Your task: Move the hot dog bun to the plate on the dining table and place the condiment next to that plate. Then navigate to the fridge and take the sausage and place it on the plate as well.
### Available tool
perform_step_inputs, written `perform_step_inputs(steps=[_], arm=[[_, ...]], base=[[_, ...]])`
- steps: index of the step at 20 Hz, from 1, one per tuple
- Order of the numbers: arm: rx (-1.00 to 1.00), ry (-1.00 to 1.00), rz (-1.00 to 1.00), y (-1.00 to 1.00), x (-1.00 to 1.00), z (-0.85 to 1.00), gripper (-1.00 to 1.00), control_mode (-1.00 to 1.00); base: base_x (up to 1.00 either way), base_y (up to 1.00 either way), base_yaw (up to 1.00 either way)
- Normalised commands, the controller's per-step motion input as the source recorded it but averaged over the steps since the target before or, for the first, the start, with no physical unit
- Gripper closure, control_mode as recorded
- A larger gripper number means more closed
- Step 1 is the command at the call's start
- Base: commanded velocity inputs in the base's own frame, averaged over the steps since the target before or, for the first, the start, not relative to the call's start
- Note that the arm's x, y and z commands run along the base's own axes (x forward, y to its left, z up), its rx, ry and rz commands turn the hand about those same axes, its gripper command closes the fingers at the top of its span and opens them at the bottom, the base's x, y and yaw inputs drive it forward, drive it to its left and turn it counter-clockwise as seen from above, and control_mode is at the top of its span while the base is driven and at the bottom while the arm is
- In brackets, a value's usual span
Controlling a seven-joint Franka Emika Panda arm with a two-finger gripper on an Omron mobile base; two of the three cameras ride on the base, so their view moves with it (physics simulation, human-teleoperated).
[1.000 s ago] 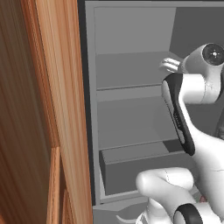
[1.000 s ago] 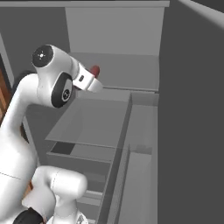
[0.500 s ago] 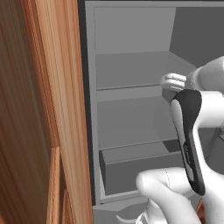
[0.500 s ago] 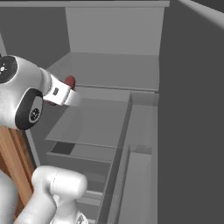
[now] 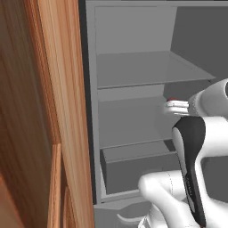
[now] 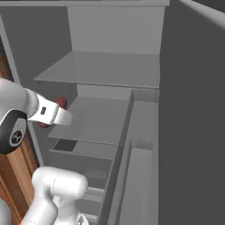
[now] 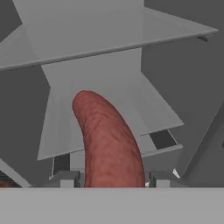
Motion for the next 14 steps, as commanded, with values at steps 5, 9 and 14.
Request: perform_step_inputs(steps=[5,9,14], arm=[[0.00,0.00,0.00,0.00,0.00,0.00,1.00,1.00],[0.00,0.00,0.00,0.00,0.00,0.00,1.00,1.00],[0.00,0.00,0.00,0.00,0.00,0.00,1.00,1.00]], base=[[-1.00,-0.08,0.00],[-1.00,-0.08,0.00],[-1.00,-0.07,0.00]])
